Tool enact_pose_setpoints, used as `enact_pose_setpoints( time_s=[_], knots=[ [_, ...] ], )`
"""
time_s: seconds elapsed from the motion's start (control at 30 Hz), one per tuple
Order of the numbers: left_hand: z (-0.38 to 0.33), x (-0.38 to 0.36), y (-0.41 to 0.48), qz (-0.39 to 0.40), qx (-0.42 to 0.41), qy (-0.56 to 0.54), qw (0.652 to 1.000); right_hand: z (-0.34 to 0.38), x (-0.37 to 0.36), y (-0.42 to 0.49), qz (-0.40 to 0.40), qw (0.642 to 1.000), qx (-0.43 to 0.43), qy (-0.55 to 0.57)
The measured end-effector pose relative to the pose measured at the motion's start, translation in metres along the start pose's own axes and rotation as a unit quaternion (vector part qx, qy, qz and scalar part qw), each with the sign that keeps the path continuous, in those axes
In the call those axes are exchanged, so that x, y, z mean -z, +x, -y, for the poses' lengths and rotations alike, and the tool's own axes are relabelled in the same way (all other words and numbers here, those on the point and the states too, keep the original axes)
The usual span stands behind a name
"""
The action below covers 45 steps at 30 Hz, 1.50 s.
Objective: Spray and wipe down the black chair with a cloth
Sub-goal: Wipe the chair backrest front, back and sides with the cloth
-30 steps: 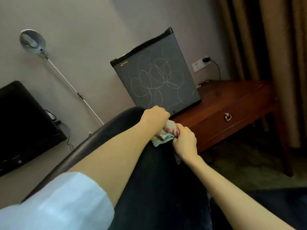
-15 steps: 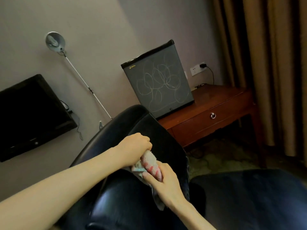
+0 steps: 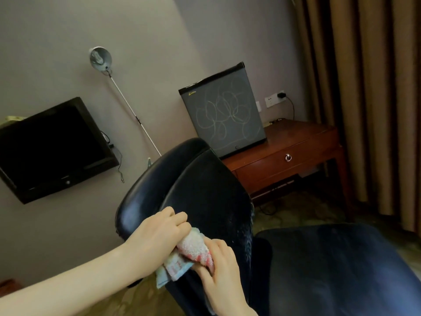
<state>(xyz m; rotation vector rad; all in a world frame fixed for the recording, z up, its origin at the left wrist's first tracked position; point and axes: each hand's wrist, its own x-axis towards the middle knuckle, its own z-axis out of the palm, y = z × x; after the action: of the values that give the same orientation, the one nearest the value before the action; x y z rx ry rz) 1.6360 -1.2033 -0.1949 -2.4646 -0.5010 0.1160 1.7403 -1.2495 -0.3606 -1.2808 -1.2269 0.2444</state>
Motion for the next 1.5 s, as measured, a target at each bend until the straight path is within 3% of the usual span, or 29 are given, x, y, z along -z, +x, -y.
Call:
enact_pose_setpoints(
  time_s=[0.17,0.33,0.6,0.77,0.97,1.27,1.5],
  knots=[
    [0.021,-0.005,0.053,0.014,0.017,0.034,0.999,-0.023,-0.010,0.049,-0.025,0.999,-0.022,-0.019],
    [0.051,-0.038,0.168,0.059,0.062,0.089,0.992,-0.074,-0.016,0.140,-0.069,0.993,-0.078,-0.064],
    [0.103,-0.099,0.351,0.032,0.108,0.110,0.988,-0.173,0.006,0.304,-0.132,0.977,-0.115,-0.123],
    [0.137,-0.109,0.396,0.049,0.099,0.075,0.991,-0.191,0.018,0.348,-0.097,0.980,-0.120,-0.129],
    [0.134,-0.089,0.358,0.071,0.055,0.071,0.993,-0.169,0.021,0.311,-0.062,0.987,-0.129,-0.074],
    [0.060,-0.043,0.183,0.117,-0.064,0.069,0.989,-0.071,0.004,0.124,-0.007,0.991,-0.131,-0.004],
    [0.013,-0.001,0.079,0.132,-0.035,0.030,0.990,-0.011,0.016,0.027,-0.003,0.996,-0.087,0.032]
  ],
)
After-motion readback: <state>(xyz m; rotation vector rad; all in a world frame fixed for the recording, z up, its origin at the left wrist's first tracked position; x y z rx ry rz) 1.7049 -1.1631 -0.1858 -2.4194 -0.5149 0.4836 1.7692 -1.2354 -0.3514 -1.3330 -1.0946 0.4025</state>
